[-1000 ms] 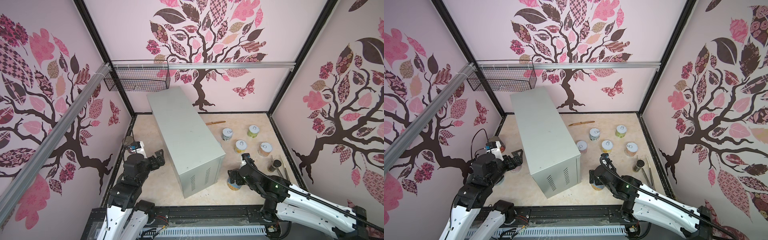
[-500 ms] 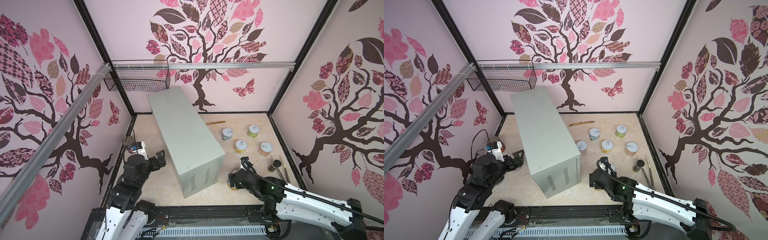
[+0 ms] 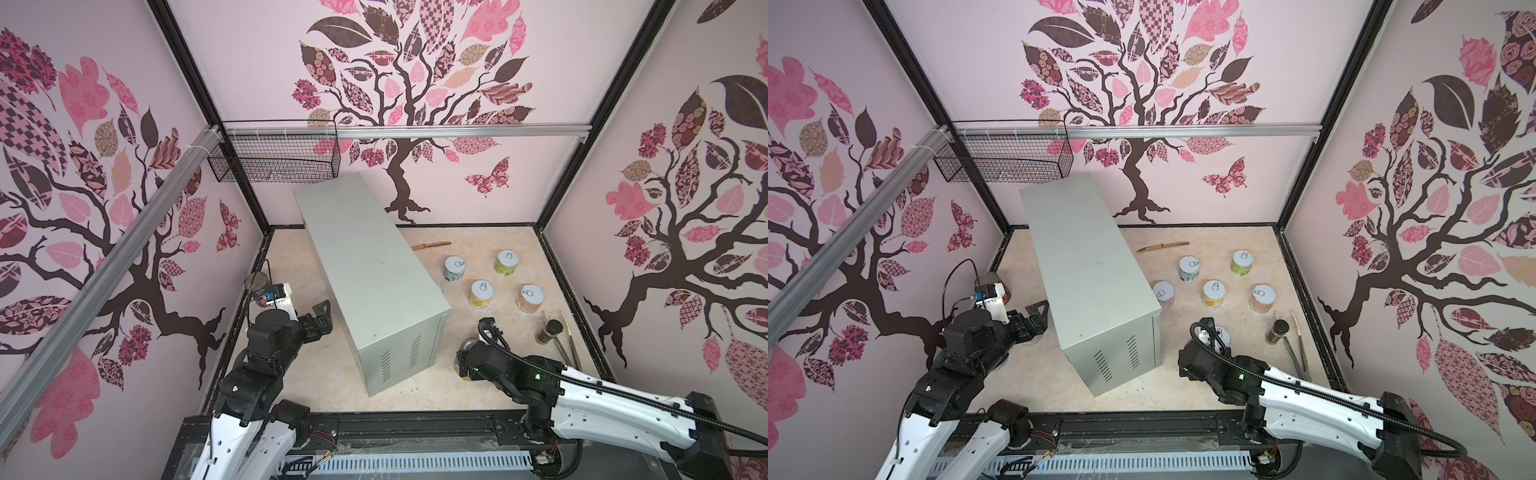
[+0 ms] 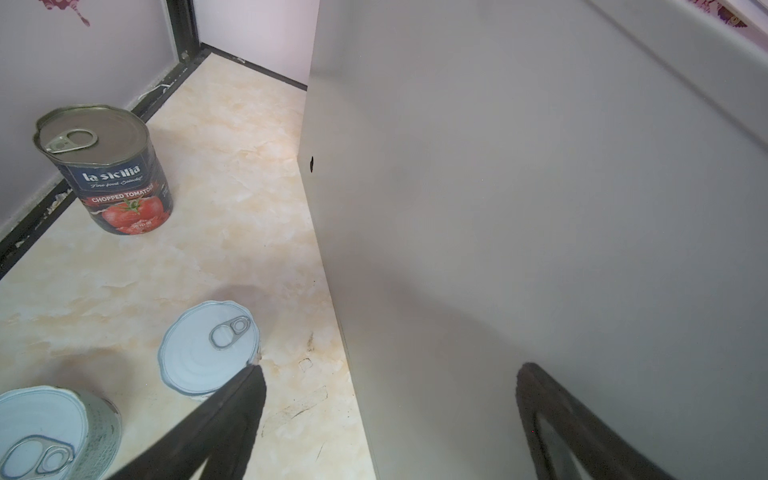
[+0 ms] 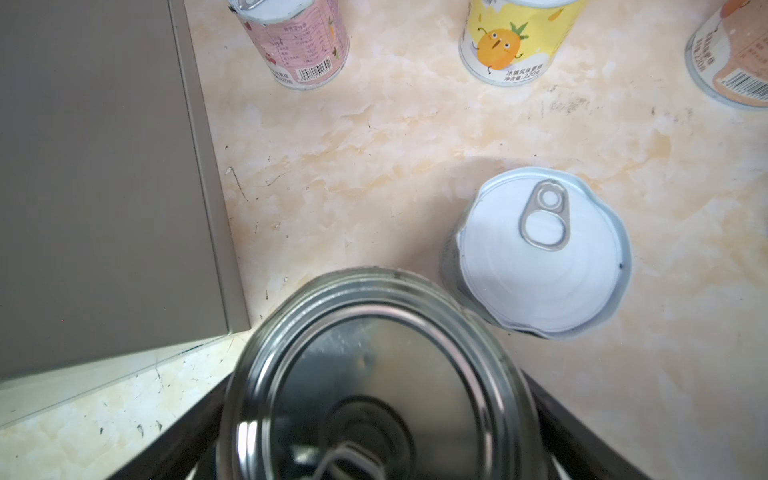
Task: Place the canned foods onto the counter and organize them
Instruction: 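Lower the right gripper around the blue Progresso can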
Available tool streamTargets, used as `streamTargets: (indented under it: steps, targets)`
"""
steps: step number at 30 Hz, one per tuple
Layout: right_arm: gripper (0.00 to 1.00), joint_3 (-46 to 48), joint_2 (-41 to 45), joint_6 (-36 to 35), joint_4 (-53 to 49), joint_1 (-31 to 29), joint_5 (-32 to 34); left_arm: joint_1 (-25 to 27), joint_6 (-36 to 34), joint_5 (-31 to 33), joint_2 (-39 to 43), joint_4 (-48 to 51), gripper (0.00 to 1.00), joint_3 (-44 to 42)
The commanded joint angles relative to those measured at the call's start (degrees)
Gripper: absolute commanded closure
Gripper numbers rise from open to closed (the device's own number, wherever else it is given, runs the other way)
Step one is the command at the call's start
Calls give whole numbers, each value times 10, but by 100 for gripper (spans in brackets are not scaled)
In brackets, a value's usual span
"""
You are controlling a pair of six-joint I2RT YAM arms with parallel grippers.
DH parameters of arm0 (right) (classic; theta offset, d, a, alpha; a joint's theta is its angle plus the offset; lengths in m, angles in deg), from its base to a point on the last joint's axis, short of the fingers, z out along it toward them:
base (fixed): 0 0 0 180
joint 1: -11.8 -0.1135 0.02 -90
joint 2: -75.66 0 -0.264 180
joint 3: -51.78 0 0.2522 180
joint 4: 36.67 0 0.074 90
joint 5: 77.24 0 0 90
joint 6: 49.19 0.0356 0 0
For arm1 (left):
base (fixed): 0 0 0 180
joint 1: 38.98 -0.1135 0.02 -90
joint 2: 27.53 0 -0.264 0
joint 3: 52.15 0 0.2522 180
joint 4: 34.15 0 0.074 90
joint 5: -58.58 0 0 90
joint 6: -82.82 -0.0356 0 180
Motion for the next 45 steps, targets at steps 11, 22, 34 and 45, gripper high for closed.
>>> streamTargets:
  steps: [11,22,34,45]
  targets:
    - [25,17,-10,-15,28,-3,15,5,-5,4,10,5,2,-16]
    - [30,40,-56,-103,186,74,13,10,-7,2,4,3,2,-16]
    - [23,58,-161,-223,402,182,-66,15,-8,0,-2,6,2,-15]
    - [4,65,-215,-265,494,223,-112,22,-9,0,-9,6,2,-14]
